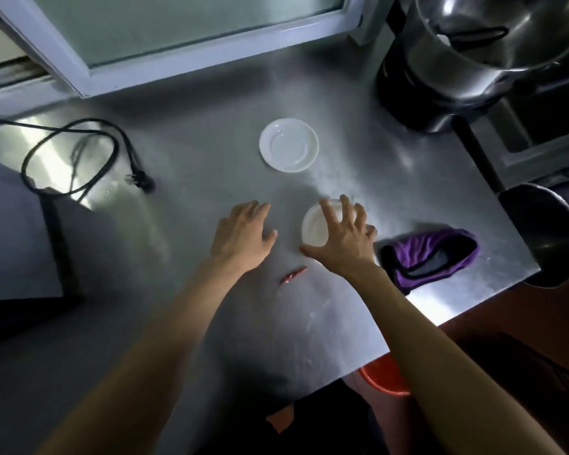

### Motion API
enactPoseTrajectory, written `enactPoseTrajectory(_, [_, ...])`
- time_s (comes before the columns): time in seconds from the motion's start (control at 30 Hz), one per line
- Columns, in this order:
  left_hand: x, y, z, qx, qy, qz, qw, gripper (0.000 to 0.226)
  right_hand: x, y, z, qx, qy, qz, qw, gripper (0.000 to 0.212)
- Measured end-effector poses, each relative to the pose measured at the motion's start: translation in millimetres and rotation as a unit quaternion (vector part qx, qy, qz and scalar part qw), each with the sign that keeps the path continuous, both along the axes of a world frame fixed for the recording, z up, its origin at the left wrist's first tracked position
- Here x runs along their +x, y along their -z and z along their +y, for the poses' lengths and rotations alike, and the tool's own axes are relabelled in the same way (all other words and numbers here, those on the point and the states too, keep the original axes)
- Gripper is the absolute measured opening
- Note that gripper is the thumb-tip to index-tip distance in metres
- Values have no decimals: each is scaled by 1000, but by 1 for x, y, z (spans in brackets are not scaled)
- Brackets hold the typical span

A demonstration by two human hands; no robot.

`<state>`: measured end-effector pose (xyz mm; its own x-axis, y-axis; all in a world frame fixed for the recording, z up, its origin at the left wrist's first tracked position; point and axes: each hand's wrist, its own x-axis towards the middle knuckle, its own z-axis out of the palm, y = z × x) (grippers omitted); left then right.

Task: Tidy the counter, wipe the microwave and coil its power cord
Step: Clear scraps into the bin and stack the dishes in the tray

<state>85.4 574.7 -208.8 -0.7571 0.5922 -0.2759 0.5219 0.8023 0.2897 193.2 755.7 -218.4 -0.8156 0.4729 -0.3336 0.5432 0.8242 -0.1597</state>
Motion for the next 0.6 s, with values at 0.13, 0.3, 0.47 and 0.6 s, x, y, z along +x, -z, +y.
enactPoseTrajectory(0.13, [-31,8,52,-13,4,18,1000,62,-33,7,37,-20,-11,10,1000,109])
enactPoseTrajectory(0.3, [-70,20,106,-41,13,58,997,63,-63,15,78,-32,-16,22,999,110])
enactPoseTrajectory(0.47, [-102,29,138,-74,-8,58,996,78,-78,25,112,-28,-19,25,999,109])
enactPoseTrajectory(0.6, [-122,36,158,-85,-22,27,996,96,-87,31,130,-29,-22,24,999,110])
